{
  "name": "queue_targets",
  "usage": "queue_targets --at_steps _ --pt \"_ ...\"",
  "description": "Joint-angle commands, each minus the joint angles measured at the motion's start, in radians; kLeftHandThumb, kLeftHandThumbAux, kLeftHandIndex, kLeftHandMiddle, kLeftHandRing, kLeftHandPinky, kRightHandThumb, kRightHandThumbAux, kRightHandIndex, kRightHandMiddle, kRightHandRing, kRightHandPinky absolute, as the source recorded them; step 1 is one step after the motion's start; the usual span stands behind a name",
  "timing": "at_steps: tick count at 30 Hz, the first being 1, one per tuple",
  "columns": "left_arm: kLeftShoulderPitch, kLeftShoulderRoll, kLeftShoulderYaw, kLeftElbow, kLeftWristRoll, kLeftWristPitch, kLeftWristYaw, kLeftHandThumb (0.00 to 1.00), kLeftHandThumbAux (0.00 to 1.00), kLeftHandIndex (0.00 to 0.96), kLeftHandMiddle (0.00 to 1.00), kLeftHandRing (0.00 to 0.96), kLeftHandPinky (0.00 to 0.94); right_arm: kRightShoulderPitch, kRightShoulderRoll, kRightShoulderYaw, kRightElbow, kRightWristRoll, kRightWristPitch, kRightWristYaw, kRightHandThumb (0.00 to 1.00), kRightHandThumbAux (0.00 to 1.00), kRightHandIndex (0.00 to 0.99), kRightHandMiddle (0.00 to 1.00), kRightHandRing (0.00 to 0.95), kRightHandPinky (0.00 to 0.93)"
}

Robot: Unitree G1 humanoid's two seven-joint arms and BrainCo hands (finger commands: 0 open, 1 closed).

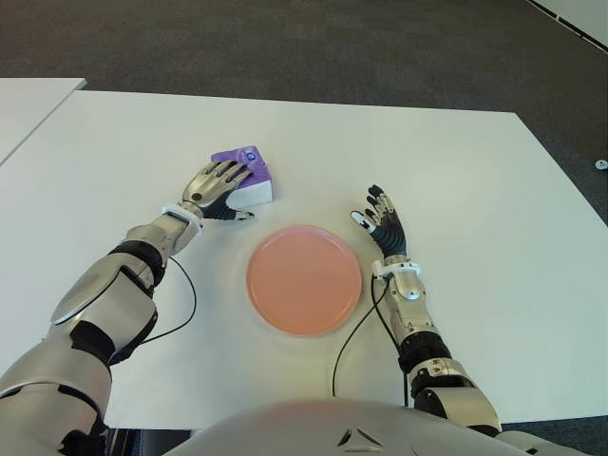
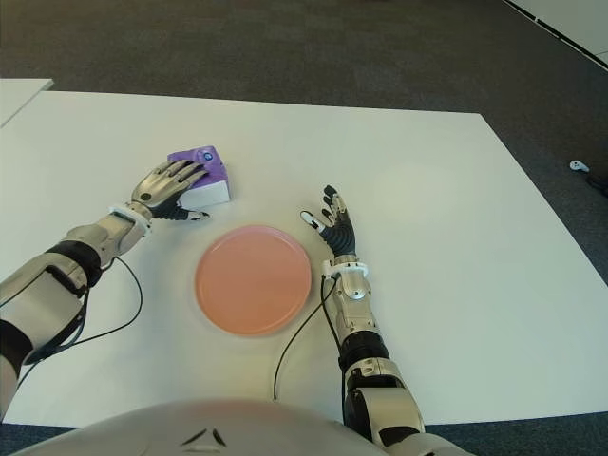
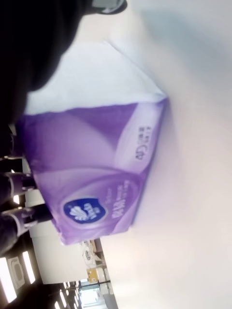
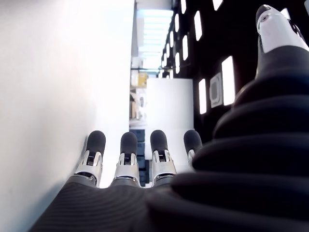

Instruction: Put the tissue paper into the plate.

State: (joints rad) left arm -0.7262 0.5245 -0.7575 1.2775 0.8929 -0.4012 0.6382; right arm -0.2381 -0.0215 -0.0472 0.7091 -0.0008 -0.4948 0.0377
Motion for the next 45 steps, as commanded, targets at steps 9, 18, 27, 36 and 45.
queue_targets --at_steps 9,18,27,36,45 --pt "0.188 0.15 -0.029 -0.072 0.007 -0.144 -0.073 0.083 0.32 0.0 0.0 0.0 0.0 0.079 0.009 0.005 0.1 0.001 0.068 0.022 0.0 0.642 0.0 0.0 0.0 0.0" --pt "0.247 0.206 -0.022 -0.151 -0.012 -0.171 -0.128 0.086 0.332 0.0 0.0 0.0 0.0 0.079 0.006 0.01 0.096 -0.003 0.07 0.027 0.0 0.642 0.0 0.0 0.0 0.0" --pt "0.298 0.245 0.003 -0.227 -0.04 -0.192 -0.161 0.104 0.344 0.0 0.0 0.0 0.0 0.08 0.011 0.018 0.086 -0.004 0.074 0.04 0.0 0.63 0.0 0.0 0.0 0.0" --pt "0.342 0.272 0.025 -0.308 -0.045 -0.212 -0.161 0.111 0.34 0.0 0.0 0.0 0.0 0.082 0.012 0.023 0.07 -0.008 0.089 0.036 0.0 0.626 0.0 0.0 0.0 0.0" --pt "0.411 0.34 0.08 -0.468 -0.079 -0.249 -0.198 0.089 0.333 0.0 0.0 0.0 0.0 0.081 0.01 0.026 0.063 -0.013 0.102 0.028 0.0 0.626 0.0 0.0 0.0 0.0"
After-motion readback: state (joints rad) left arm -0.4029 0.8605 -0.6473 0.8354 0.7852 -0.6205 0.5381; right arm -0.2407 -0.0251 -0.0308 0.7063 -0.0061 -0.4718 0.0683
